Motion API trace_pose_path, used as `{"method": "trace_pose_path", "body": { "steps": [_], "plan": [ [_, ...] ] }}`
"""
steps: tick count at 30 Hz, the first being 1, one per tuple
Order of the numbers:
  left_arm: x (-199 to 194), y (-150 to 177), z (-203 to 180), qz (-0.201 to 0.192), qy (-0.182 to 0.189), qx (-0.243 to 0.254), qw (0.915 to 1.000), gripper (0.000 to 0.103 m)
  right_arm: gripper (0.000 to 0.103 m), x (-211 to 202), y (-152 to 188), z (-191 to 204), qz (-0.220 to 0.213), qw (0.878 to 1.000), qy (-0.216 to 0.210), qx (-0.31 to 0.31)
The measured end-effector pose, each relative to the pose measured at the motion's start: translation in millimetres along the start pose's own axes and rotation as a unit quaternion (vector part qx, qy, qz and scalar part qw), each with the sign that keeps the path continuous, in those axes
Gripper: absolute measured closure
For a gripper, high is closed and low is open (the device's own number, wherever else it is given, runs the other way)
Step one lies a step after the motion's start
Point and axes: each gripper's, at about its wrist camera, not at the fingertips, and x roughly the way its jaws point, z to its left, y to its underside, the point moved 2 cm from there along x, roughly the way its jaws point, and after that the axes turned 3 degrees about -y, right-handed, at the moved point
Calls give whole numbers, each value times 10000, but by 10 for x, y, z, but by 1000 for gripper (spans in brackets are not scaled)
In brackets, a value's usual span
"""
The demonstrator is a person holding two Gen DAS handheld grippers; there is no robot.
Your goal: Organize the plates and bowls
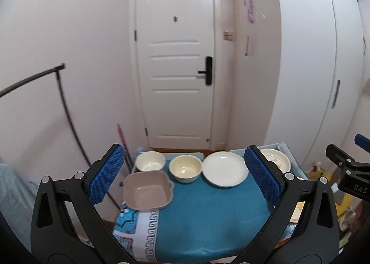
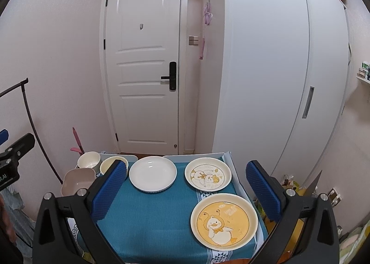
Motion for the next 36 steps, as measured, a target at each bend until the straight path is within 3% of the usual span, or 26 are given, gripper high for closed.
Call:
{"method": "trace_pose_path", "body": {
  "steps": [4,9,14,18,22,26,32,36],
  "plan": [
    [281,8,-96,176,502,-1,9986,0,0,151,104,-155,195,9995,126,230],
    [730,185,-440,751,988,9,9923,0,0,344,393,-504,472,9955,391,724],
    [1093,468,-1047,1348,1485,542,9782,0,0,480,794,-964,877,9893,525,1045],
    [1425,849,-1632,2158,2117,792,9499,0,0,671,1177,-1377,1309,9789,583,1458],
    [1795,1350,-2197,2959,2347,1011,9204,2,5,972,1529,-1753,1769,9654,284,1894],
    [2040,1765,-2583,3486,2367,1370,8965,11,23,1309,1847,-2050,2312,9455,-161,2289],
    [2380,2219,-2839,4251,2511,1273,8603,32,49,1733,2110,-2274,2876,9225,-714,2472],
    [2487,2402,-2966,4510,2421,1328,8487,48,63,1915,2179,-2363,3076,9152,-955,2423]
  ]
}}
